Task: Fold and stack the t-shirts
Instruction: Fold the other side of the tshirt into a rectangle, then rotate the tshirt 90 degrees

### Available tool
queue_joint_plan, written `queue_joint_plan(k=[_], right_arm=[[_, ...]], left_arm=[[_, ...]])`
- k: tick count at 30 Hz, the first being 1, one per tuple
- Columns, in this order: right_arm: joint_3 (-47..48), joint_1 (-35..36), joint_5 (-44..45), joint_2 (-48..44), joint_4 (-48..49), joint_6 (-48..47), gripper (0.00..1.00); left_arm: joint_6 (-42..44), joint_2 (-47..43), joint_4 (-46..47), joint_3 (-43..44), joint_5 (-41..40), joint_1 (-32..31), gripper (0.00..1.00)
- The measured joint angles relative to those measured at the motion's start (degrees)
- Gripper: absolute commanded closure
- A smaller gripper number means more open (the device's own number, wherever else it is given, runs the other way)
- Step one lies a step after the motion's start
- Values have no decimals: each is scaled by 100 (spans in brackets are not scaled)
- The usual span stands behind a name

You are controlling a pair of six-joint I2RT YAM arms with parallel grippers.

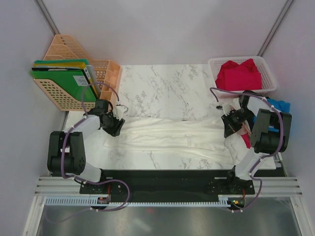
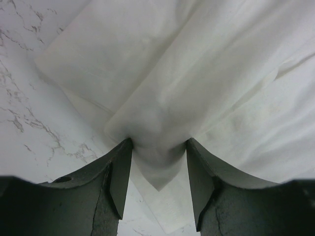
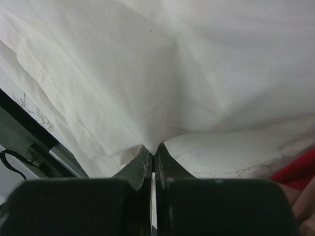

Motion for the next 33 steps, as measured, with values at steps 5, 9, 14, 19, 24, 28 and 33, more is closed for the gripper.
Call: queue_joint_plan(k=[5,9,14,19,24,28,33], right_arm=[[24,-157,308,-52,-330,-299,43],[-15,-208,590,-129,-538,-560,34],[-175,-369,855,-542,-704,-782,33],[-459,-660,914,-1495,-804,-1027,32],[-809,-785,868,-2618,-876,-1174,31],[-977,-785,852,-2730,-914,-1215,32],[-964,-789,826,-2500,-890,-1207,32]], left_arm=[[0,2,4,0,-4,0,45],[0,0,15,0,-24,0,45],[2,2,15,0,-28,0,45],[2,7,57,0,-61,0,44],[2,13,114,0,-105,0,43],[2,-55,52,11,-118,0,43],[4,-245,-179,245,-138,0,43]])
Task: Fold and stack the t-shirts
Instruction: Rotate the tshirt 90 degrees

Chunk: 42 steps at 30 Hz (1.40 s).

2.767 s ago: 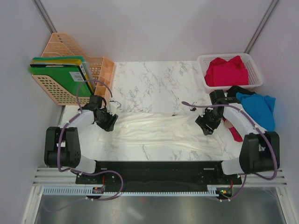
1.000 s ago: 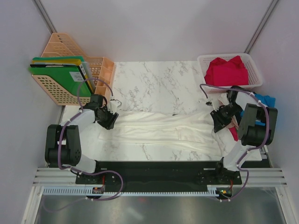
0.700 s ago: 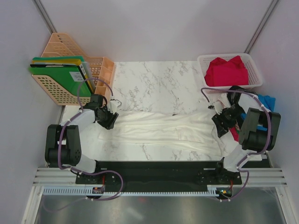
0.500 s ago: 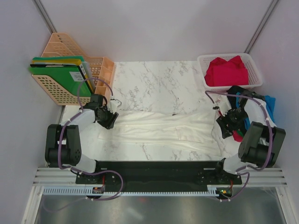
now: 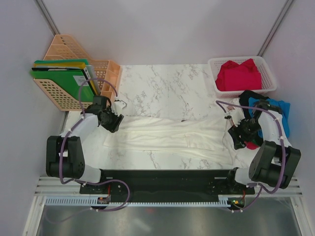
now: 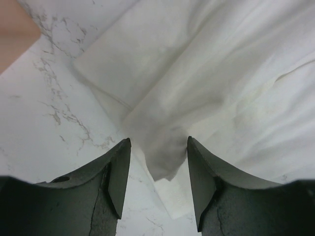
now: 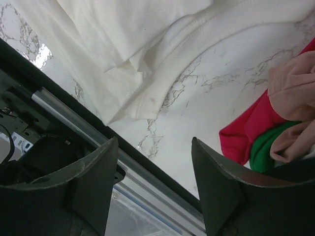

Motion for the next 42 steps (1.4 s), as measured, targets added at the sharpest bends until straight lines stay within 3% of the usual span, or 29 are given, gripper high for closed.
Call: queue_joint_plan(k=[10,23,39,42], right_arm=[[284,0,-155,509,107,109,32],[116,0,-120,291,201,59,32],[17,0,33,236,334,-4,32],[2,-2,87,236,380,-9,32]], left_arm=[[-2,-205,-267,592,122,-81,42],[-9,1115,-216,1097,114,-87,49],[-13,1615,-17,1523,-59,-98,50],[-31,1650,-20,1523,-59,-98,60]])
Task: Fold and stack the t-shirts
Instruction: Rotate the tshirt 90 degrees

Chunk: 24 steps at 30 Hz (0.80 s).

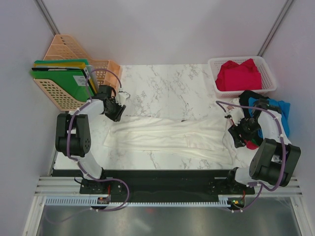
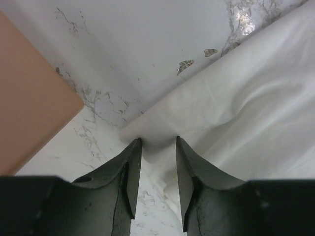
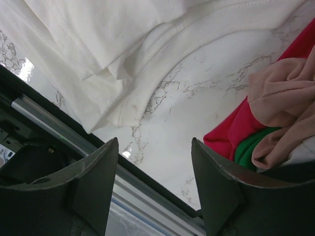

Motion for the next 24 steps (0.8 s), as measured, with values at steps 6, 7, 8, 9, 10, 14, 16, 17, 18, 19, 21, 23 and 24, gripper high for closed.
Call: queue_joint_plan(k=[6,7,8,9,10,14,16,17,18,19,21,23,24], right_arm=[[-92,0,44,2,70,0,32],[-94,0,44,2,76,0,32],[-94,0,44,2,92,0,32],[-94,0,44,2,103,0,32],[-98,0,44,4,116,0,32],[-166,0,46,37,142,0,32],[-203,0,46,79,146,0,32],[-216,0,48,96,157,0,32],[-227,0,48,120,157,0,32],[-240,0,48,142,166,0,32],[-278,0,63,153,195,0,32],[-308,-2,76,153,212,-4,32],[-330,-2,85,153,223,-7,32]], left_arm=[[-74,20,20,0,0,0,98],[-74,28,26,0,-2,0,98],[-74,52,42,0,-2,0,98],[-76,70,57,0,-9,-4,98],[-79,81,70,0,-15,-4,98],[-92,85,256,0,-153,-33,98],[-103,85,361,0,-223,-55,98],[-107,85,428,0,-269,-72,98],[-107,85,490,0,-299,-90,98],[-109,85,542,0,-328,-105,98],[-111,98,625,24,-420,-138,98],[-114,146,691,92,-479,-170,98],[-116,181,763,125,-520,-190,98]])
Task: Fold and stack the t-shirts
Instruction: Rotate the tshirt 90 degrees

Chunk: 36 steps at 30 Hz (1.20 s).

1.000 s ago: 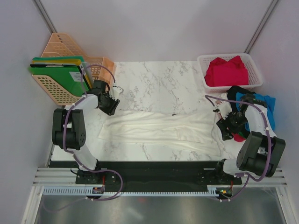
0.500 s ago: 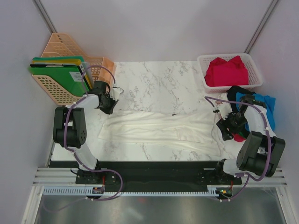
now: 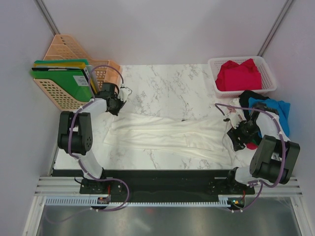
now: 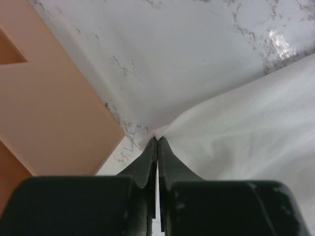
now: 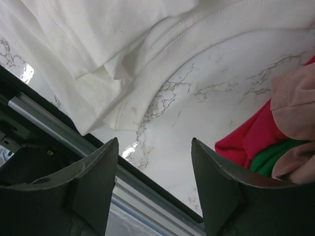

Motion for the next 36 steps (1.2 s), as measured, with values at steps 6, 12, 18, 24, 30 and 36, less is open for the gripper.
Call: queue_joint_plan(k=[6,12,18,24,30,36], right_arm=[[-179,-2,52,0,39,-61,32],[-343,-2,109,0,52,-98,32],[-363,-17,107,33,94,-98,32],[-385,-24,103,-35,114,-122,29],[-437,-24,103,-337,129,-203,26],[-492,-35,33,-533,149,-225,25]], left_arm=[[-4,153,459,31,-474,-173,98],[-9,164,1043,-79,-1003,-354,98],[-4,184,1388,-83,-1357,-385,98],[39,511,1665,107,-1687,-457,49],[59,634,1969,164,-1838,-581,37],[59,520,2094,94,-1847,-588,36]])
